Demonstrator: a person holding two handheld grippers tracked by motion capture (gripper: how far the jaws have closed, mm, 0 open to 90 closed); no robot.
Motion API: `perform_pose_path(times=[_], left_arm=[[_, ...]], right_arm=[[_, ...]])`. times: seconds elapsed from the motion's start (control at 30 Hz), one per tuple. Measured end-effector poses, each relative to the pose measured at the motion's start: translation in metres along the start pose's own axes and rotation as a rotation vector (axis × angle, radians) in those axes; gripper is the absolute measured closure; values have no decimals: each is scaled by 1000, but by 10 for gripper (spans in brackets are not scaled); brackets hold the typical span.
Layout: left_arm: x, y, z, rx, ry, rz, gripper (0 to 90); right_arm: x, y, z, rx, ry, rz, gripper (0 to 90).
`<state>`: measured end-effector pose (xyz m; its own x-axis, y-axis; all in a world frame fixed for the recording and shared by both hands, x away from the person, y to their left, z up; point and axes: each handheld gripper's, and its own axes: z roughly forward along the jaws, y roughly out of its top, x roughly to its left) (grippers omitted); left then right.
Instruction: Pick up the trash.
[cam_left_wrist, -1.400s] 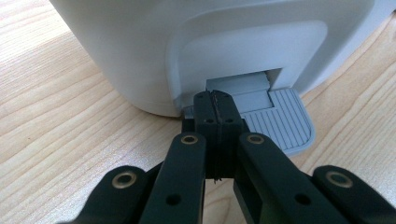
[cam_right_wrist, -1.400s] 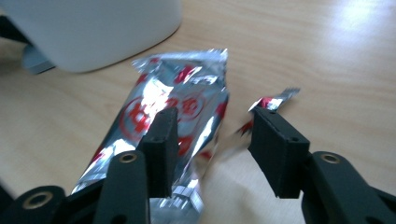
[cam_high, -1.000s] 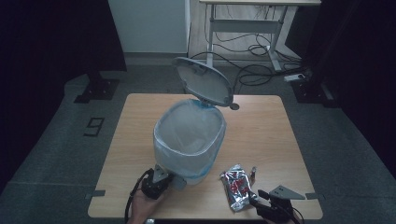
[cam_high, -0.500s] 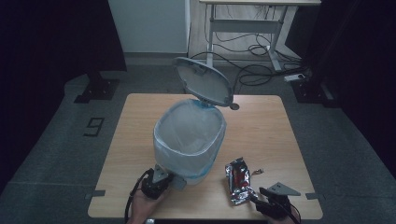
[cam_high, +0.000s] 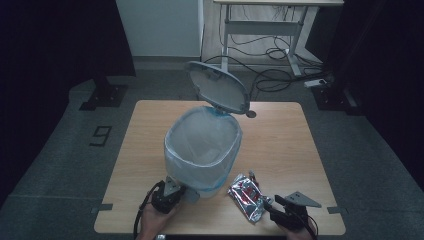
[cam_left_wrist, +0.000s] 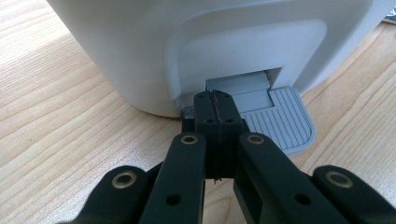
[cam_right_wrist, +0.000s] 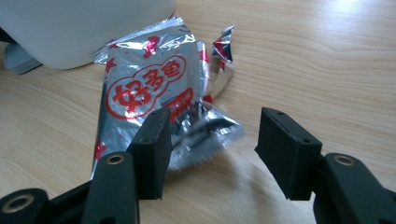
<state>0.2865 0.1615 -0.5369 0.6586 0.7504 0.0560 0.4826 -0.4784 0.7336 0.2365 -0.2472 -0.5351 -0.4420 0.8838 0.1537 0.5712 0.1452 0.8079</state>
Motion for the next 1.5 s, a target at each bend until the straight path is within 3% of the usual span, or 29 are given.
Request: perform_pose_path(times=[0.27, 0.5, 0.53, 0.73, 1.13, 1.2, 1.5], left_arm=[[0, 0, 0, -1, -1, 1, 900], [-1, 0, 0, -2, 3, 3, 900], [-1, 0, 0, -2, 3, 3, 900], [-1, 0, 0, -2, 2, 4, 900], [-1, 0, 0, -5, 2, 0, 900], [-1, 0, 0, -6, 1, 0, 900], [-1, 0, 0, -6, 2, -1, 900]], right_arm=[[2, -4, 20, 69, -22, -11, 442], [8, -9, 19, 73, -40, -45, 602], [8, -8, 18, 66, -33, -45, 700], [6, -5, 12, 31, -14, -31, 843], [-1, 9, -13, -86, 35, 21, 874], [-3, 14, -20, -119, 42, 19, 876], [-8, 32, -36, -171, 48, 5, 877]])
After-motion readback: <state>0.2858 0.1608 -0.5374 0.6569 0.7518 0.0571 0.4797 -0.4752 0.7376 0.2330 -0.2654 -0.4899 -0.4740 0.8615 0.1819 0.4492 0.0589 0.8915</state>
